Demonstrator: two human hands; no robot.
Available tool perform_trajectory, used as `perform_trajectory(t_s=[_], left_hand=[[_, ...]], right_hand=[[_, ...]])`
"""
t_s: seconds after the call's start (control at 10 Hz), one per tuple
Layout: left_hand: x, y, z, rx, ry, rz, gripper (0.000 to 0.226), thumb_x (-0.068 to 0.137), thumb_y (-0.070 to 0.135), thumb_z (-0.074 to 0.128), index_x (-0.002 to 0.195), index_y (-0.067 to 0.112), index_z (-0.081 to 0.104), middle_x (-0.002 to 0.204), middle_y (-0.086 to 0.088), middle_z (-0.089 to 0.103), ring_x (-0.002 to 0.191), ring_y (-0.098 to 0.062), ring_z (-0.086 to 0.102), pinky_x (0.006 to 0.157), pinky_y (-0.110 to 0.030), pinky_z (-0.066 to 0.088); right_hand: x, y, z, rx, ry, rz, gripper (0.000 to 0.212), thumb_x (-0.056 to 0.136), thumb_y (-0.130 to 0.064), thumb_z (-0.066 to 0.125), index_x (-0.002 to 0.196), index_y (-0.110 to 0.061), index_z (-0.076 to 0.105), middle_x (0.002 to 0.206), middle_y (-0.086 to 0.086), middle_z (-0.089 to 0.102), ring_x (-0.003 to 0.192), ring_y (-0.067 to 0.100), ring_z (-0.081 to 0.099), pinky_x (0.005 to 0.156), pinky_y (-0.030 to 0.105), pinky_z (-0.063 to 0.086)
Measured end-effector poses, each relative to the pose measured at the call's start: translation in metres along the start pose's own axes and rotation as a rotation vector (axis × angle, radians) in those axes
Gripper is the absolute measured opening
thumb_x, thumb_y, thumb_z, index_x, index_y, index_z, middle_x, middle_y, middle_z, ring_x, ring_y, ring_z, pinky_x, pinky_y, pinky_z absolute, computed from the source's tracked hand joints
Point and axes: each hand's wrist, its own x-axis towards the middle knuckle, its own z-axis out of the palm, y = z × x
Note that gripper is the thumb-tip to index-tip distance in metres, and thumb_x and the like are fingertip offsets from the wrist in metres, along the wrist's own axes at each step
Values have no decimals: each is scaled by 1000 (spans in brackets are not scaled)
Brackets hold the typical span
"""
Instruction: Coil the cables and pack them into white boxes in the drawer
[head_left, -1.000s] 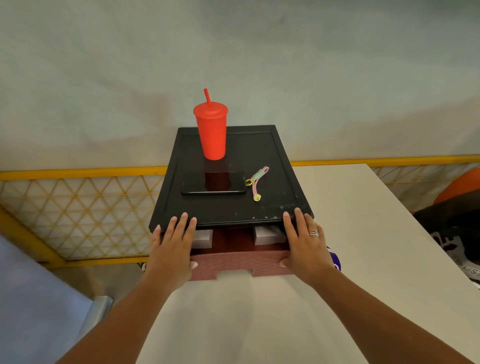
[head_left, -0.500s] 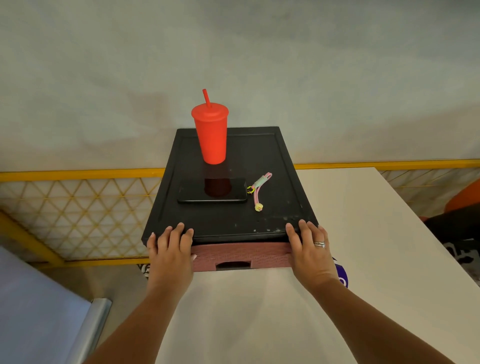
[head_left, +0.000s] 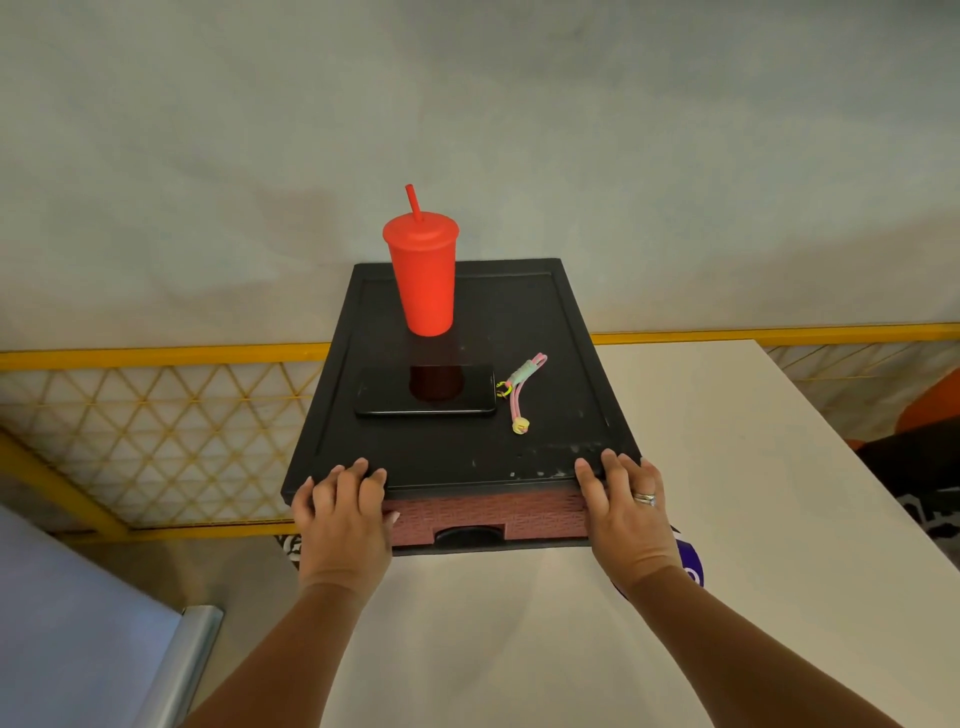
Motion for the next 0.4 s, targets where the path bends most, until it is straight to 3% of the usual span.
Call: perform_trajectory(t_s=[0.1,0.2,0.3,0.4], left_hand=[[5,0,-16,40,-68,47,61,45,23,91,96,1,66,98,-19,66,84,-41,63,75,-55,49],[5,-6,-29,80,-126,105,68,40,31,92,98,3,69,96,-17,67,79,-38,63,66,-50,52],[3,-10,-40,96,-204,148,76,44,38,90,109,6,67,105,-14,66,87,-35,64,72,-49,55],[12,-7,-63,97,-323,150,73,82,47,60,143,17,33,143,-3,39,126,-25,42,102,-41,40]], right_hand=[[2,2,-9,-21,-19,-20,95,35,-28,93,118,-7,51,104,26,65,90,44,64,79,54,51],[1,2,-20,-9,-97,-21,85,33,-36,91,110,-9,67,103,22,67,88,42,66,74,51,53],[-2,1,-46,10,-128,-46,90,55,-51,80,132,-15,51,131,23,52,114,44,54,92,52,45],[1,7,-68,52,-304,-56,79,89,-49,46,149,-23,0,157,12,3,143,35,9,115,46,12]])
